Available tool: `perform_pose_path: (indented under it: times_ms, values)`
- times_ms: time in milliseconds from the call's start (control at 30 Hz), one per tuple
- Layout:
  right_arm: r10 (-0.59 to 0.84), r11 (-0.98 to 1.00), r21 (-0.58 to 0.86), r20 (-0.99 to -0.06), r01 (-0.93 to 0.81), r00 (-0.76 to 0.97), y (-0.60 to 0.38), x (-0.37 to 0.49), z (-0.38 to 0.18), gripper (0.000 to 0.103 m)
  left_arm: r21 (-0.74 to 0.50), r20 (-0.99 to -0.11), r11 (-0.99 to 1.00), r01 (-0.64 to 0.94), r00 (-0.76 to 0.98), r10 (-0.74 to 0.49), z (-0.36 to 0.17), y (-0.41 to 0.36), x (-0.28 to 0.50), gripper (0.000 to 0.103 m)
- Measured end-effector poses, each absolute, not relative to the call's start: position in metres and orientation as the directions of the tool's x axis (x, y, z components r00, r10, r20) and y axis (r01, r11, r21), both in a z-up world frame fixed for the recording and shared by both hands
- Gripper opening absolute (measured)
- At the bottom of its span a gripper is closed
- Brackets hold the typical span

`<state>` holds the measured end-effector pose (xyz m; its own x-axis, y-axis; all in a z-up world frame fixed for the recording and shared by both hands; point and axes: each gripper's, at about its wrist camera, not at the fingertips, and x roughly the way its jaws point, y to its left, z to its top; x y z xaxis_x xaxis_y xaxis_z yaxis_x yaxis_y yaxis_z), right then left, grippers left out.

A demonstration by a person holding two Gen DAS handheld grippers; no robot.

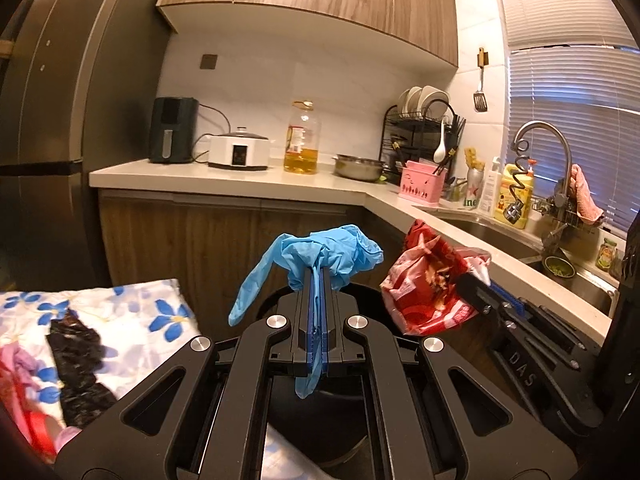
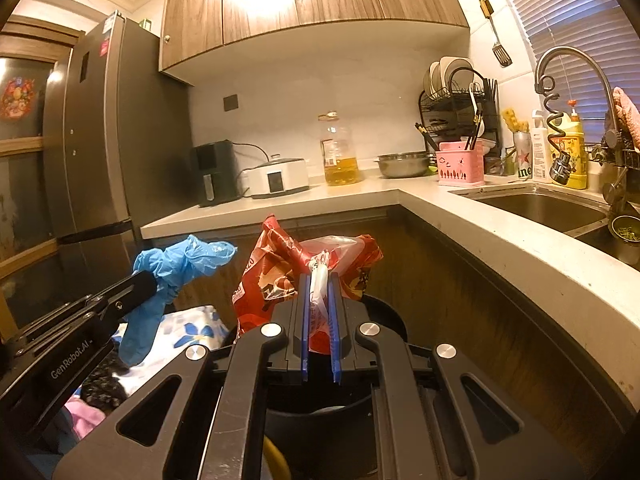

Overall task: Collect trash
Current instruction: 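Carry wrapper and glove over the black bin and open both tools to drop them, then grasp the pink plastic bag with the left tool while the right tool grasps the black bag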

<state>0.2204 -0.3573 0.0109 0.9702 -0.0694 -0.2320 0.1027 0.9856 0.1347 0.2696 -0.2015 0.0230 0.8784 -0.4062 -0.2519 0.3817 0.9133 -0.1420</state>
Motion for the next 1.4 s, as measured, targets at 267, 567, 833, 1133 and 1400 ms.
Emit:
perform_pose_path:
  times_ms: [267,567,833,1133,1400]
  values:
    - [-0.078,0.986,0.125,-0.246,0.112,0.966,-0.367,0.241,0.005,0.009,-0.157,-0.263,0.905,0.396,0.866,-0.425,0.012,-0.216,0.294,0.002]
    - [-0.07,0.986,0.13,-0.268,0.108,0.961,-0.371,0.256,-0.001,0.01,-0.179,-0.292,0.897,0.405,0.849,-0.441,-0.003,-0.223,0.312,0.002]
    - [-0.065,0.985,0.134,-0.276,0.106,0.959,-0.378,0.264,-0.005,0.027,-0.177,-0.325,0.895,0.409,0.834,-0.446,-0.013,-0.229,0.319,0.016]
    - [-0.085,0.978,0.16,-0.289,0.136,0.953,-0.388,0.257,-0.008,0.036,-0.212,-0.321,0.907,0.363,0.851,-0.415,-0.014,-0.214,0.318,0.059]
    - [-0.066,0.979,0.167,-0.301,0.12,0.951,-0.375,0.242,-0.013,0.054,-0.203,-0.32,0.94,0.273,0.889,-0.328,-0.014,-0.184,0.284,0.081]
